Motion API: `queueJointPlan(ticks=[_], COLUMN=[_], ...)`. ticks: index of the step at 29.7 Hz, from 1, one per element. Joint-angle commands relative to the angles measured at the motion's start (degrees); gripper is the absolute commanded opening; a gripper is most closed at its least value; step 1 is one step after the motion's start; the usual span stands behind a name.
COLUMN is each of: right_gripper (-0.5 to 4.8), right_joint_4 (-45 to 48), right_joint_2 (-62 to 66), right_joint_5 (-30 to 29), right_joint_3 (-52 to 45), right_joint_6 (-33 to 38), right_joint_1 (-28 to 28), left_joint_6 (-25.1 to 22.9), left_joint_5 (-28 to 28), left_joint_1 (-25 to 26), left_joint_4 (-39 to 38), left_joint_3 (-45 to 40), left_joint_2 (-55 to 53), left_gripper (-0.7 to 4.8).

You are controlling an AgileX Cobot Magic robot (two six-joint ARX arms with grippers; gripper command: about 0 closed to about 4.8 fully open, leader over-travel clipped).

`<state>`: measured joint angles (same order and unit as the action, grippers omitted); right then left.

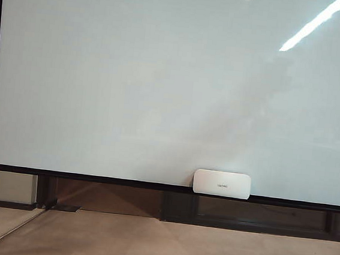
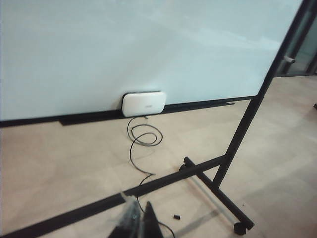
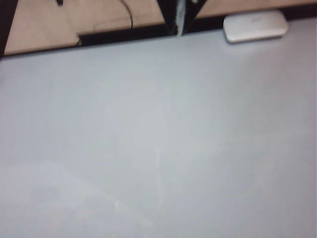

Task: Reach to the right to find the marker pen, pick it up, and write the number 20 on the whiteboard.

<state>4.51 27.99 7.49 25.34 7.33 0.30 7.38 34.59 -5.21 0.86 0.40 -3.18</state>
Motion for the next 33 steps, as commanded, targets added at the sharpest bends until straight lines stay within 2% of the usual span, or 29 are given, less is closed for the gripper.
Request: queueJointPlan(ticks=[1,4,7,9,15,18,21,25,28,33], right_gripper=[-0.01,-0.01,-0.01,-0.01,-0.01,0.00,-0.01,0.00,0.63,0.62], right_joint_4=[15.4,26.5,28.2,28.3,32.9,39.3,51.1,54.4,54.3,54.4], right_joint_2=[4.7,9.4,13.9,17.1,25.9,31.2,42.3,49.4,55.7,63.0], right_joint_5=[-1.5,-3.3,-3.2,-5.3,-17.9,-20.2,-24.3,-29.8,-33.9,-36.1], right_joint_3=[1.4,1.6,3.5,4.9,7.2,7.2,7.2,8.3,10.8,13.4], right_joint_6=[-1.5,-4.5,-5.5,-5.5,-5.3,-1.8,3.4,4.6,4.2,3.3], right_joint_1=[0.0,-0.5,-3.8,-7.5,-21.9,-27.8,-35.5,-40.0,-43.3,-46.0], left_joint_6=[0.6,0.6,0.0,-1.5,-1.4,-1.5,-1.6,-2.5,-2.9,-2.8], left_joint_5=[-0.5,-2.9,-9.4,-11.6,-8.8,-6.9,-5.2,-5.2,-7.0,-9.3], left_joint_1=[-1.1,-2.1,-2.4,-2.3,-2.3,-2.3,-2.3,-2.3,-2.3,-2.3], left_joint_4=[2.6,3.7,4.3,4.3,4.0,4.8,6.2,6.6,7.0,7.0], left_joint_3=[0.1,0.1,0.1,0.1,0.1,0.1,0.1,0.1,0.1,0.1], left_joint_2=[-0.2,-0.2,-0.2,-0.2,-0.2,-0.2,-0.5,-1.4,-2.7,-4.7], left_gripper=[0.17,0.17,0.17,0.17,0.17,0.17,0.17,0.17,0.17,0.17])
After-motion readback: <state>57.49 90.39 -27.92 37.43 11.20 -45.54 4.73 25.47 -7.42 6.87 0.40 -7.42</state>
